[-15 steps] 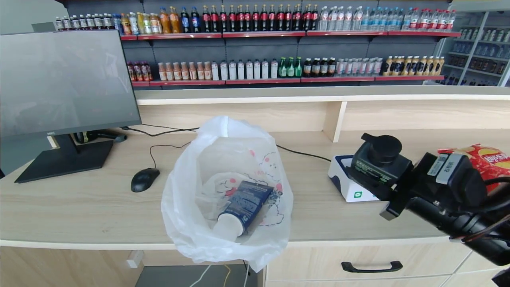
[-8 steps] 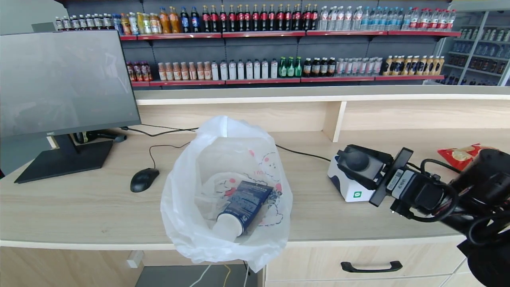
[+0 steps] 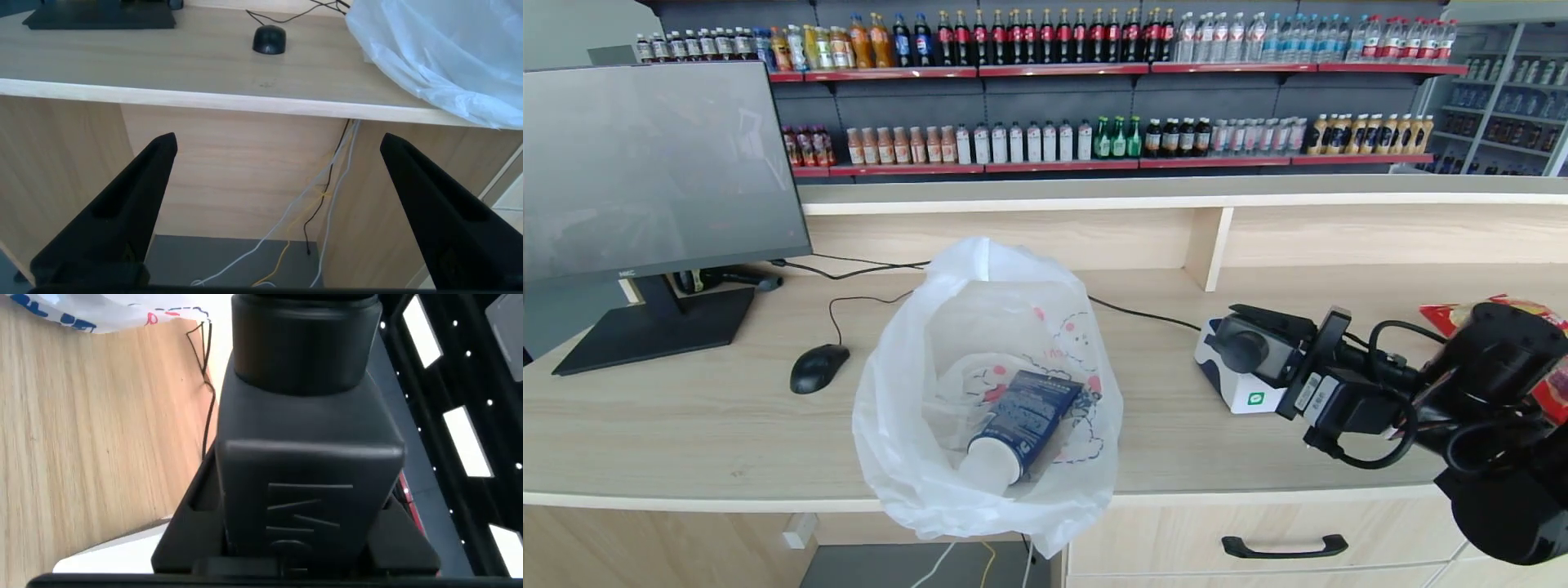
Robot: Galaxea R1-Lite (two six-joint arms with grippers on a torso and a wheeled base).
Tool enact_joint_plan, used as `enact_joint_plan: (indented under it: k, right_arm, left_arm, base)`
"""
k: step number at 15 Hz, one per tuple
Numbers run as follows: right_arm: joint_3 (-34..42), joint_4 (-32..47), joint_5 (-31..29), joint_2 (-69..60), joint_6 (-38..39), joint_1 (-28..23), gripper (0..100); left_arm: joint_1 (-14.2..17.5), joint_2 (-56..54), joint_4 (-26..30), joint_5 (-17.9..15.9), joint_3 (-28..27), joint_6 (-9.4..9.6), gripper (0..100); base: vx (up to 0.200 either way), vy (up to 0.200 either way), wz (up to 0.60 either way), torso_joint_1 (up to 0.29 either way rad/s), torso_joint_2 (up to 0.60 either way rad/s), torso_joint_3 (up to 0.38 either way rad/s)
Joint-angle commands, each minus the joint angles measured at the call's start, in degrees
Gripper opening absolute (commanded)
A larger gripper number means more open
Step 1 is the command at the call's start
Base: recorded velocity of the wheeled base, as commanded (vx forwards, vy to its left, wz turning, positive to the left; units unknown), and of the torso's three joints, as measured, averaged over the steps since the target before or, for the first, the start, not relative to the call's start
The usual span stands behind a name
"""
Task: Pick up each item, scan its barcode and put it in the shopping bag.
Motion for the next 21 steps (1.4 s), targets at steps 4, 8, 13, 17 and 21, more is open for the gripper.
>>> enact_joint_plan:
  k: [4, 8, 13, 17, 21]
  right_arm:
    - [-1.1, -0.1, 0.3, 2.4, -0.8, -0.5, 0]
    - [-1.9, -0.1, 0.5, 3.1, -0.8, -1.4, 0]
    - [-2.4, -0.1, 0.7, 4.6, -0.8, -1.9, 0]
    - [-1.9, -0.1, 0.7, 3.8, -0.8, -1.9, 0]
    - [-2.1, -0.1, 0.7, 3.6, -0.7, -1.9, 0]
  left_arm:
    - [0.0, 0.0, 0.0, 0.0, 0.0, 0.07, 100]
    - [0.0, 0.0, 0.0, 0.0, 0.0, 0.07, 100]
    - [0.0, 0.0, 0.0, 0.0, 0.0, 0.07, 100]
    - [0.0, 0.0, 0.0, 0.0, 0.0, -0.02, 100]
    - [0.0, 0.0, 0.0, 0.0, 0.0, 0.07, 100]
  base:
    - [0.000, 0.000, 0.00, 0.000, 0.00, 0.000]
    - [0.000, 0.000, 0.00, 0.000, 0.00, 0.000]
    - [0.000, 0.000, 0.00, 0.000, 0.00, 0.000]
    - [0.000, 0.000, 0.00, 0.000, 0.00, 0.000]
    - [0.000, 0.000, 0.00, 0.000, 0.00, 0.000]
